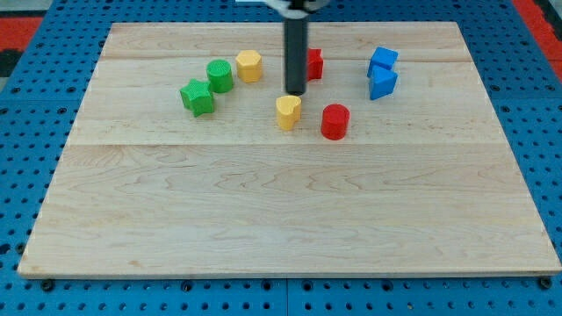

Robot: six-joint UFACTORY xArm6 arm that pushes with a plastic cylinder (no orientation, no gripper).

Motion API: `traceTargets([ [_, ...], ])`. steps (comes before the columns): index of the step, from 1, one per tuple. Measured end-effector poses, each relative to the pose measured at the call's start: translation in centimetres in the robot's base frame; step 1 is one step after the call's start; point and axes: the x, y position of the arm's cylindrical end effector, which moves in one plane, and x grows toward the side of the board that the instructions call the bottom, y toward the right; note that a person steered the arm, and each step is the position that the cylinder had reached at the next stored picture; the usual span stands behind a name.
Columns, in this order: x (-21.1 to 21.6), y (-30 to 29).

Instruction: Point your arm closer to the blue triangle

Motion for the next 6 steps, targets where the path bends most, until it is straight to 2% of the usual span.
traceTargets([
  [1, -2.7, 2.2],
  [2, -4.0, 1.3],
  [4, -2.3, 1.7],
  [5, -2.2, 5.9],
  [6, -2.2, 7.4],
])
